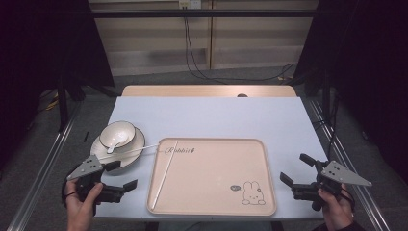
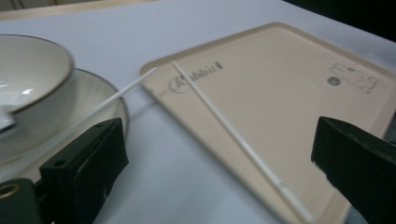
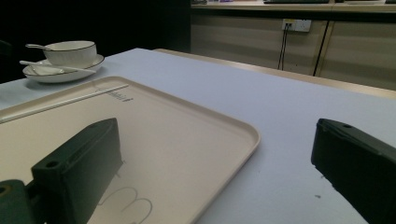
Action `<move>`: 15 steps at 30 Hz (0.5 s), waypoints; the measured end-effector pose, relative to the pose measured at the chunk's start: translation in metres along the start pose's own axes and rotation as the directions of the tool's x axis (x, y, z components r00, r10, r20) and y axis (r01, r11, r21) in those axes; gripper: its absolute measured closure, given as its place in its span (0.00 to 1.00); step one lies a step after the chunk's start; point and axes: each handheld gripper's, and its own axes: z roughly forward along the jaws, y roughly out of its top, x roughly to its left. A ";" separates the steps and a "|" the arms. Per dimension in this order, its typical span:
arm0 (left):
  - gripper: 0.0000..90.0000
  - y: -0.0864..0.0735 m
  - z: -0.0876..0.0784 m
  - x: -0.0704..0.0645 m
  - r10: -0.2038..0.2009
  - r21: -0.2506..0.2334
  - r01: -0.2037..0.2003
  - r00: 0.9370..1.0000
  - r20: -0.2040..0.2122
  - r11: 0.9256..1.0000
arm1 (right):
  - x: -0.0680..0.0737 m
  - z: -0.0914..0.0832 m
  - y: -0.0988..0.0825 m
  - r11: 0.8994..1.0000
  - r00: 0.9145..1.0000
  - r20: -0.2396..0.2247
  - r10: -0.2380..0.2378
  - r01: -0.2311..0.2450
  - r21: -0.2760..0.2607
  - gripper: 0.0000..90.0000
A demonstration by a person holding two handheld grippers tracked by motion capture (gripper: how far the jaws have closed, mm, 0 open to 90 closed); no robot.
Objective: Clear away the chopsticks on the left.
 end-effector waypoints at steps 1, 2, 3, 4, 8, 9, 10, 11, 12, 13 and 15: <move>0.03 0.000 0.000 0.000 0.000 0.000 0.000 1.000 0.000 1.000 | 0.000 0.000 0.000 1.000 1.000 0.000 0.000 0.000 0.000 0.01; 0.03 -0.001 -0.003 0.005 0.004 0.010 -0.004 1.000 0.006 1.000 | 0.000 0.000 0.000 1.000 1.000 0.000 0.000 0.000 0.000 0.01; 0.03 -0.002 -0.006 0.009 0.000 0.011 0.000 1.000 0.002 1.000 | 0.000 0.000 0.000 1.000 1.000 -0.001 -0.001 0.001 0.000 0.01; 0.03 -0.002 -0.008 0.012 0.002 0.005 -0.002 1.000 0.004 1.000 | 0.000 0.000 0.000 1.000 1.000 0.001 0.002 -0.002 -0.001 0.01; 0.03 -0.002 -0.018 0.028 -0.001 0.022 0.001 1.000 -0.001 1.000 | 0.000 0.000 0.000 1.000 1.000 -0.001 -0.003 0.003 0.001 0.01; 0.04 0.000 -0.021 0.033 0.014 0.036 -0.014 1.000 -0.004 0.999 | 0.000 0.000 0.000 1.000 1.000 -0.001 -0.001 0.001 0.002 0.01; 0.05 0.002 -0.026 0.039 0.034 0.052 -0.034 0.999 -0.001 0.998 | 0.000 0.000 0.000 1.000 1.000 0.000 -0.003 0.003 0.001 0.01; 0.05 0.002 -0.026 0.039 0.034 0.052 -0.034 0.999 -0.001 0.998 | 0.000 0.000 0.000 1.000 1.000 0.003 -0.002 0.002 0.000 0.01; 0.05 0.003 -0.028 0.043 0.041 0.056 -0.041 0.999 0.000 0.998 | 0.000 0.000 0.000 1.000 1.000 0.003 -0.002 0.002 0.000 0.01; 0.05 0.005 -0.031 0.051 0.053 0.061 -0.052 0.999 -0.011 0.997 | 0.000 -0.001 0.000 1.000 1.000 0.000 -0.003 0.003 0.003 0.01; 0.07 0.005 -0.032 0.059 0.048 0.076 -0.047 0.999 -0.016 0.996 | 0.000 0.000 0.000 1.000 1.000 0.000 -0.003 0.003 0.004 0.01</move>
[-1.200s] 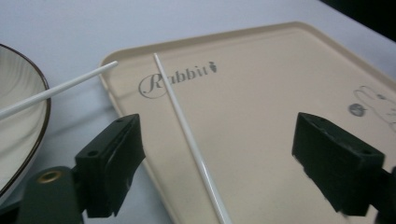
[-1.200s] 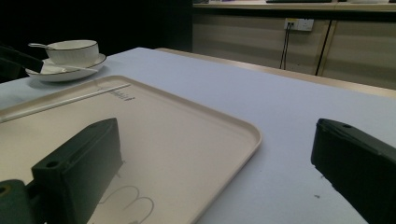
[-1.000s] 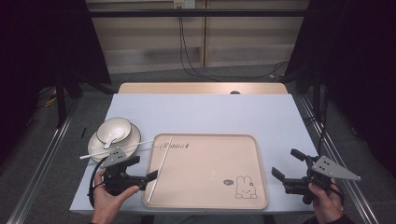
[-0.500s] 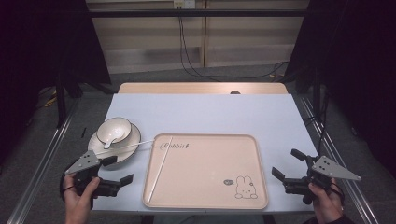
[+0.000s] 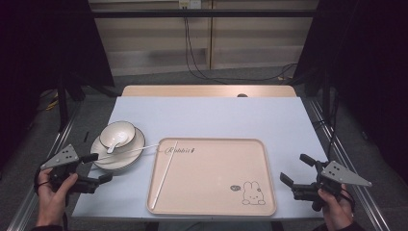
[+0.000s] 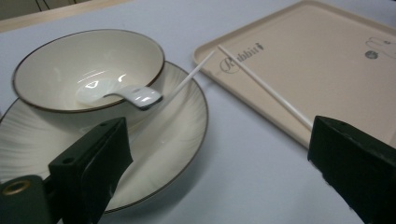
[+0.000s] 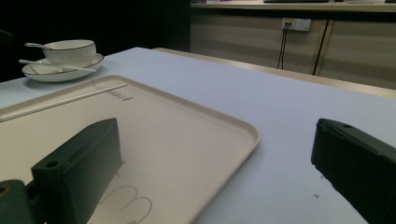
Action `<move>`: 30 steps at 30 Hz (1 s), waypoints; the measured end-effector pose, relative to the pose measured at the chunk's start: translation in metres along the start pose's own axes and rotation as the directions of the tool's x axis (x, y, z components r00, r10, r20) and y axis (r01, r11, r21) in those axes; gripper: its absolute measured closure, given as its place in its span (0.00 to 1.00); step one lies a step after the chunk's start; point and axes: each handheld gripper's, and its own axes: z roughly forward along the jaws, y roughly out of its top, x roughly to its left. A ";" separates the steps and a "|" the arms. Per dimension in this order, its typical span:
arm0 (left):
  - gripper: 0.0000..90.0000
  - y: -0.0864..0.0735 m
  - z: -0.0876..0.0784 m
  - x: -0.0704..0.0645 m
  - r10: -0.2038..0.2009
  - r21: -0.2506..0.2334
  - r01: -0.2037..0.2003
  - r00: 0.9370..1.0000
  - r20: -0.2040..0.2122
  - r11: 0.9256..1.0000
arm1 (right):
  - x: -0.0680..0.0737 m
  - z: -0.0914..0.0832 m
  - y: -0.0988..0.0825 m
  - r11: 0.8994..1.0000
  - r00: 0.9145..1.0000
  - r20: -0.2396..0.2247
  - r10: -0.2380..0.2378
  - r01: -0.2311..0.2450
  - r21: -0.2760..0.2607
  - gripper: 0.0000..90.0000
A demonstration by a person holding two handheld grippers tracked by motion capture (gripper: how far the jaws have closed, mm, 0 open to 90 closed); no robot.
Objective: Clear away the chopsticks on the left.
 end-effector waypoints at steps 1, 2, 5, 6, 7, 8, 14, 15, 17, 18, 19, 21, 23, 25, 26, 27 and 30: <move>0.07 0.000 0.000 0.004 -0.006 0.005 0.006 1.000 -0.005 1.000 | 0.000 0.000 0.000 1.000 1.000 0.000 -0.001 0.001 0.000 0.01; 0.07 0.000 0.000 0.004 -0.006 0.005 0.006 1.000 -0.005 1.000 | 0.000 0.000 0.000 1.000 1.000 0.000 -0.001 0.001 0.000 0.01; 0.09 -0.001 0.002 0.017 0.010 0.027 -0.010 1.000 -0.013 1.000 | -0.001 0.000 0.000 1.000 1.000 0.000 -0.006 0.006 0.001 0.01; 0.09 0.000 0.003 0.022 0.008 0.041 -0.007 1.000 -0.014 0.999 | -0.001 0.000 0.000 1.000 1.000 -0.001 -0.010 0.010 0.003 0.01; 0.09 -0.001 0.004 0.026 0.008 0.041 -0.008 1.000 -0.014 0.999 | 0.000 0.000 0.000 1.000 1.000 0.000 -0.008 0.008 0.004 0.01; 0.09 -0.001 0.005 0.029 -0.004 0.053 0.005 1.000 -0.016 0.999 | 0.000 0.000 0.000 1.000 1.000 0.005 -0.002 0.002 0.003 0.01; 0.24 -0.004 0.019 0.048 0.032 0.100 -0.027 0.998 -0.053 0.995 | -0.001 0.000 -0.001 1.000 1.000 0.006 0.000 0.000 0.007 0.01; 0.27 -0.004 0.019 0.048 0.032 0.100 -0.027 0.998 -0.053 0.995 | -0.001 0.000 -0.001 1.000 1.000 0.006 0.000 0.000 0.007 0.01; 0.29 -0.006 0.025 0.051 0.043 0.126 -0.037 0.998 -0.043 0.991 | -0.001 0.000 -0.001 1.000 1.000 0.007 -0.001 0.001 0.007 0.01; 0.36 -0.006 0.027 0.053 0.058 0.133 -0.052 0.997 -0.044 0.990 | 0.000 0.000 -0.001 1.000 1.000 0.007 -0.001 0.001 0.008 0.02; 0.42 -0.006 0.029 0.053 0.065 0.132 -0.061 0.997 -0.031 0.989 | 0.000 -0.001 -0.001 1.000 1.000 0.010 0.008 -0.008 0.009 0.02; 0.50 -0.005 0.031 0.055 0.076 0.151 -0.070 0.997 -0.034 0.986 | 0.000 -0.001 -0.001 1.000 1.000 0.005 0.003 -0.003 0.013 0.01; 0.57 -0.005 0.034 0.057 0.071 0.154 -0.066 0.997 -0.028 0.986 | 0.000 -0.001 -0.001 1.000 1.000 0.007 -0.005 0.005 0.011 0.02; 0.63 -0.005 0.036 0.058 0.072 0.160 -0.069 0.997 -0.015 0.985 | 0.000 -0.001 -0.001 1.000 1.000 0.005 -0.004 0.004 0.013 0.01; 0.64 -0.005 0.038 0.059 0.089 0.183 -0.084 0.996 -0.017 0.980 | 0.000 -0.001 -0.001 1.000 1.000 0.008 0.000 0.000 0.015 0.01; 0.66 -0.005 0.041 0.060 0.090 0.192 -0.089 0.996 -0.001 0.977 | 0.000 -0.001 -0.001 1.000 1.000 0.008 -0.003 0.003 0.014 0.02; 0.67 -0.005 0.044 0.059 0.097 0.206 -0.094 0.995 -0.005 0.974 | 0.000 -0.002 -0.001 1.000 1.000 0.002 -0.008 0.008 0.016 0.02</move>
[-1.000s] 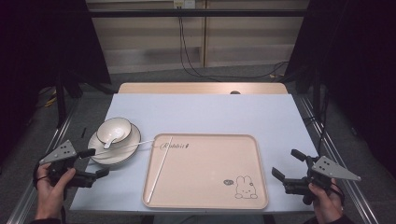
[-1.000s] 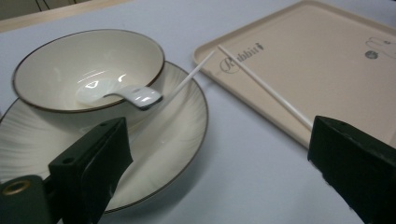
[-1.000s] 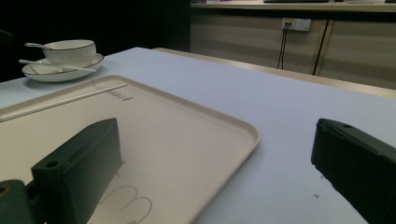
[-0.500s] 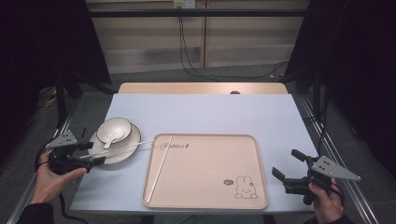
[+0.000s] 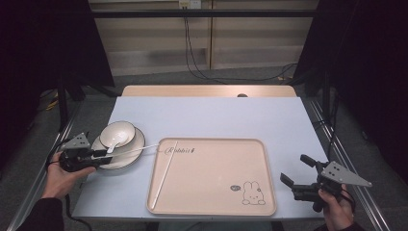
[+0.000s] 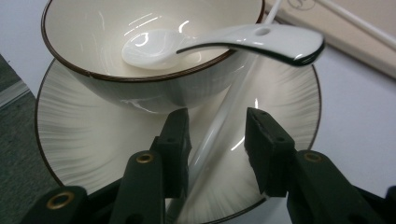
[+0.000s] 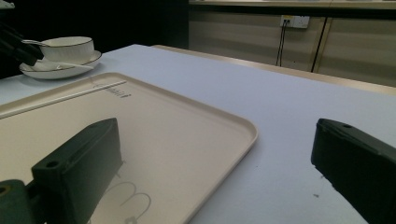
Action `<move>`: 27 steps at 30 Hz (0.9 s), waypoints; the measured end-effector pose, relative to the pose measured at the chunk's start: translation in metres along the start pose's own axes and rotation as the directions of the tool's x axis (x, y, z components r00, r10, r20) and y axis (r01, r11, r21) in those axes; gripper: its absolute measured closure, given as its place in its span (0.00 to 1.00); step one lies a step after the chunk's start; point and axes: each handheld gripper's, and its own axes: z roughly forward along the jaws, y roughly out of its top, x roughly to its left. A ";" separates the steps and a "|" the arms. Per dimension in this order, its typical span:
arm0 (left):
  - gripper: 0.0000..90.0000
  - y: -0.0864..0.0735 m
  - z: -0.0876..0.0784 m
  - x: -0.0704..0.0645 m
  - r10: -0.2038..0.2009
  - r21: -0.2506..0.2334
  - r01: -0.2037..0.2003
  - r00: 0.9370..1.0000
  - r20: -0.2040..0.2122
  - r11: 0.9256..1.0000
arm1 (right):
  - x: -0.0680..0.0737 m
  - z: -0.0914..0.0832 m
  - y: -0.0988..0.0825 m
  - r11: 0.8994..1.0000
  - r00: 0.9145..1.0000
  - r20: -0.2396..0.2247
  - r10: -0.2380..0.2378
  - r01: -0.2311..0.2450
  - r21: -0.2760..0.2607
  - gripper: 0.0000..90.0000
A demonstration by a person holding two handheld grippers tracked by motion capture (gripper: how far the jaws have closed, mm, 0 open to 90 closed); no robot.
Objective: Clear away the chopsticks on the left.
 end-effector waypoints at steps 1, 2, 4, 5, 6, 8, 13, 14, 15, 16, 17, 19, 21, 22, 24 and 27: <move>0.71 0.000 0.001 0.000 -0.004 -0.004 0.004 1.000 0.004 1.000 | 0.000 0.000 0.000 1.000 1.000 0.006 0.009 -0.009 -0.005 0.01; 0.71 0.001 0.001 0.000 0.009 0.001 -0.009 1.000 -0.001 1.000 | 0.000 0.000 0.000 1.000 1.000 0.006 0.010 -0.010 -0.001 0.02; 0.73 0.001 0.002 -0.001 0.011 0.008 -0.012 1.000 0.004 1.000 | 0.000 0.000 0.000 1.000 1.000 0.003 0.015 -0.015 0.003 0.01; 0.73 0.002 0.003 -0.001 0.009 0.009 -0.009 1.000 0.004 1.000 | 0.000 0.000 0.000 1.000 1.000 0.003 0.015 -0.015 0.003 0.01; 0.74 0.002 0.004 -0.001 0.012 0.016 -0.012 1.000 0.004 1.000 | 0.000 0.000 0.000 1.000 1.000 0.006 0.001 -0.001 0.002 0.01; 0.76 0.005 0.005 -0.003 0.030 0.032 -0.031 0.999 0.012 0.999 | -0.001 0.000 0.000 1.000 1.000 0.006 -0.006 0.006 0.000 0.02; 0.78 0.008 0.009 -0.007 0.050 0.039 -0.051 0.998 0.027 0.998 | 0.000 0.000 0.000 1.000 1.000 0.005 0.001 -0.001 0.002 0.01; 0.78 0.009 0.010 -0.009 0.044 0.047 -0.046 0.999 0.030 0.998 | 0.000 0.000 0.000 1.000 1.000 0.007 -0.001 0.001 0.003 0.02; 0.78 0.011 0.012 -0.010 0.056 0.048 -0.057 0.998 0.036 0.997 | 0.000 0.000 0.000 1.000 1.000 0.006 0.001 -0.001 0.003 0.01; 0.78 0.013 0.013 -0.012 0.066 0.068 -0.068 0.997 0.032 0.995 | -0.001 0.000 0.000 1.000 1.000 0.006 -0.002 0.002 0.002 0.01; 0.79 0.013 0.013 -0.012 0.066 0.068 -0.068 0.997 0.032 0.995 | -0.001 0.000 0.000 1.000 1.000 0.006 -0.002 0.002 0.002 0.01; 0.81 0.015 0.018 -0.013 0.070 0.071 -0.073 0.997 0.045 0.995 | -0.001 0.000 0.000 1.000 1.000 0.009 0.002 -0.002 0.004 0.01; 0.82 0.016 0.019 -0.014 0.072 0.063 -0.075 0.996 0.042 0.995 | 0.000 0.000 0.000 1.000 1.000 0.005 -0.002 0.002 0.005 0.01; 0.84 0.016 0.019 -0.016 0.074 0.064 -0.076 0.996 0.040 0.995 | 0.000 0.000 0.000 1.000 1.000 0.004 -0.001 0.001 0.005 0.01; 0.86 0.018 0.019 -0.017 0.084 0.076 -0.088 0.995 0.055 0.993 | 0.000 0.001 -0.001 1.000 1.000 0.016 0.014 -0.014 0.008 0.01; 0.87 0.018 0.020 -0.018 0.093 0.075 -0.098 0.994 0.063 0.992 | -0.001 0.001 -0.001 1.000 1.000 0.014 0.014 -0.015 0.013 0.02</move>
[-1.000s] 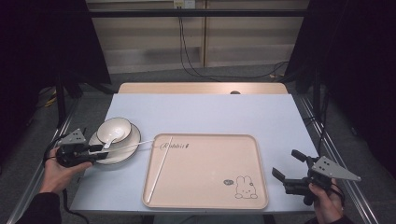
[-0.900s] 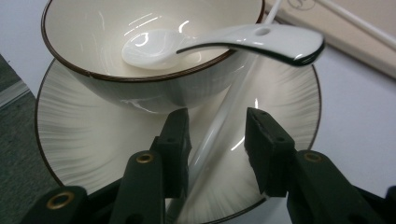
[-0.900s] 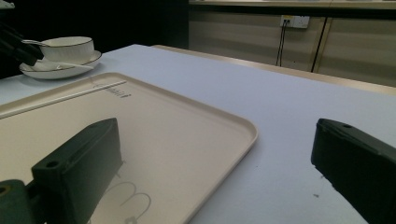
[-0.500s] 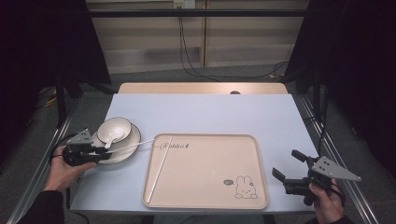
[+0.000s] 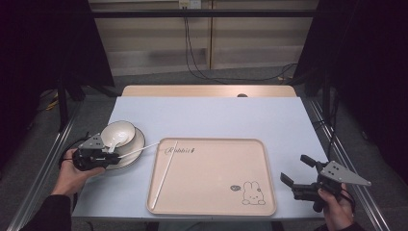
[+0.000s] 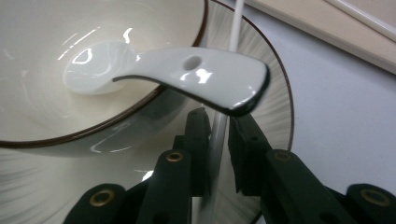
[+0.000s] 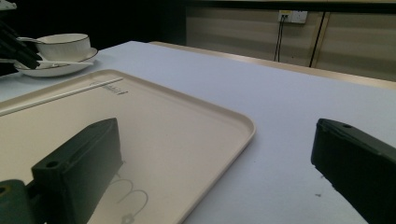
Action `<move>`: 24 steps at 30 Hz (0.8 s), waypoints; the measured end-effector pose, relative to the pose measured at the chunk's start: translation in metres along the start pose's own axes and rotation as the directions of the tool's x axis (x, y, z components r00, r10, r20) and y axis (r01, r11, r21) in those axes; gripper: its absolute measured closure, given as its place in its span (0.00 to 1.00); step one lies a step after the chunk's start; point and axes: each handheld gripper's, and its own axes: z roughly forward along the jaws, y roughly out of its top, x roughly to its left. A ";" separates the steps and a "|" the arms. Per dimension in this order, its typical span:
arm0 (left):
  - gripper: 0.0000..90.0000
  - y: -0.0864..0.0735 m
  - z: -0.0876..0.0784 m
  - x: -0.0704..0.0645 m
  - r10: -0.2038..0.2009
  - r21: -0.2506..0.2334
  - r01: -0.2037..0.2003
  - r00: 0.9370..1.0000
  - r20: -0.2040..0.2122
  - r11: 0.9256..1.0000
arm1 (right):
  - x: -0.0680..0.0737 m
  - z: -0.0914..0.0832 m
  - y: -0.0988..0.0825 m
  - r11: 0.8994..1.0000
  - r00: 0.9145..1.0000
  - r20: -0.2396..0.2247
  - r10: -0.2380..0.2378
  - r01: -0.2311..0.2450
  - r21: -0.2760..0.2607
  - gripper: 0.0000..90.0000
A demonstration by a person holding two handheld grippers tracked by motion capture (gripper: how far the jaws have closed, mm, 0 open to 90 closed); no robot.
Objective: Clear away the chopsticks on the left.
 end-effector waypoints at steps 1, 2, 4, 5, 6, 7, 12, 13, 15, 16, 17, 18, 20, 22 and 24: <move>0.87 0.000 0.000 -0.001 -0.006 0.000 0.006 1.000 -0.004 1.000 | 0.000 0.000 0.000 1.000 1.000 0.003 0.001 -0.001 -0.003 0.02; 0.88 -0.001 0.000 0.000 -0.005 -0.002 0.005 1.000 -0.003 1.000 | 0.000 0.000 0.000 1.000 1.000 0.005 -0.004 0.004 -0.003 0.02; 0.89 -0.003 0.001 0.000 -0.017 -0.006 0.017 1.000 0.001 1.000 | 0.000 0.000 0.000 1.000 1.000 0.002 -0.002 0.002 0.001 0.02; 0.90 -0.004 0.000 -0.001 -0.017 -0.006 0.017 1.000 0.010 1.000 | 0.000 0.000 0.000 1.000 1.000 0.005 0.001 -0.001 0.006 0.02; 0.91 -0.004 0.000 -0.001 -0.017 -0.006 0.017 1.000 0.010 1.000 | 0.000 0.000 0.000 1.000 1.000 0.005 0.001 -0.001 0.006 0.02; 0.93 -0.006 0.000 -0.002 -0.029 -0.020 0.029 1.000 0.005 0.999 | -0.001 0.000 0.000 1.000 1.000 0.007 0.003 -0.003 0.004 0.02; 0.94 -0.007 -0.002 -0.004 -0.043 -0.007 0.043 0.999 0.029 0.999 | 0.000 0.000 0.000 1.000 1.000 0.002 0.008 -0.008 0.004 0.02; 0.94 -0.007 -0.002 -0.004 -0.043 -0.007 0.043 0.999 0.029 0.999 | 0.000 0.000 0.000 1.000 1.000 0.002 0.008 -0.008 0.004 0.02; 0.94 -0.006 -0.003 -0.004 -0.071 -0.029 0.072 0.997 0.041 0.997 | 0.000 0.000 0.000 1.000 1.000 0.003 0.004 -0.004 0.002 0.02; 0.94 -0.005 -0.004 -0.004 -0.080 -0.025 0.081 0.996 0.041 0.996 | 0.000 0.000 0.000 1.000 1.000 0.004 0.005 -0.005 0.001 0.02; 0.94 -0.005 -0.005 -0.004 -0.084 -0.030 0.085 0.996 0.037 0.996 | 0.000 0.000 0.000 1.000 1.000 0.005 0.001 -0.001 -0.001 0.02; 0.94 -0.004 -0.006 -0.004 -0.098 -0.033 0.099 0.994 0.049 0.995 | 0.000 0.000 0.000 1.000 1.000 0.006 0.004 -0.004 -0.003 0.02; 0.94 -0.002 -0.008 -0.005 -0.104 -0.037 0.105 0.993 0.048 0.994 | 0.000 0.000 0.000 1.000 1.000 -0.001 0.009 -0.009 0.003 0.02; 0.94 -0.001 -0.010 -0.007 -0.114 -0.041 0.116 0.992 0.048 0.992 | 0.000 0.000 0.000 1.000 1.000 -0.001 0.005 -0.005 0.001 0.02; 0.94 0.000 -0.010 -0.009 -0.132 -0.046 0.135 0.990 0.053 0.990 | 0.000 0.000 0.000 1.000 1.000 0.001 0.004 -0.004 -0.003 0.02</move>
